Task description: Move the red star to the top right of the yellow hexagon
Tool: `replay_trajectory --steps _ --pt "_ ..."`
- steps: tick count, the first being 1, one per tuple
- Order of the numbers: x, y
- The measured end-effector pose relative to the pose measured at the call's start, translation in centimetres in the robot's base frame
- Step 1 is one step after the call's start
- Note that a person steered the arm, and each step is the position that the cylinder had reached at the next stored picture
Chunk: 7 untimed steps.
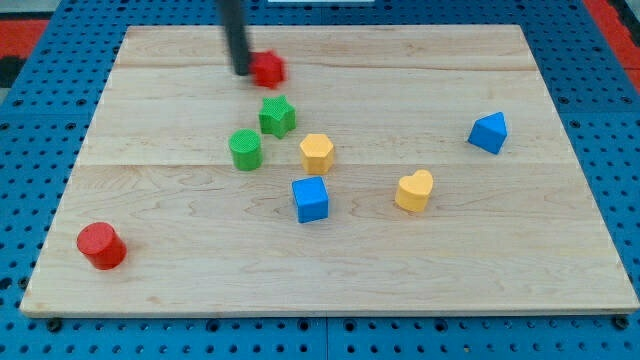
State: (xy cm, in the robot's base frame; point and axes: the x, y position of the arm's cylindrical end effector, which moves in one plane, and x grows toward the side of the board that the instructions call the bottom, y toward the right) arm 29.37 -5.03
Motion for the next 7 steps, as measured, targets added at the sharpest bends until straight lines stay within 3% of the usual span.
replay_trajectory --steps 1,2,3,4,5,6,7 --pt "0.6 8.1" --pt "-3.1 5.4" --pt "-4.8 9.3" --pt "0.9 12.6" --pt "0.4 15.8" --pt "2.7 23.0" --pt "5.4 17.1"
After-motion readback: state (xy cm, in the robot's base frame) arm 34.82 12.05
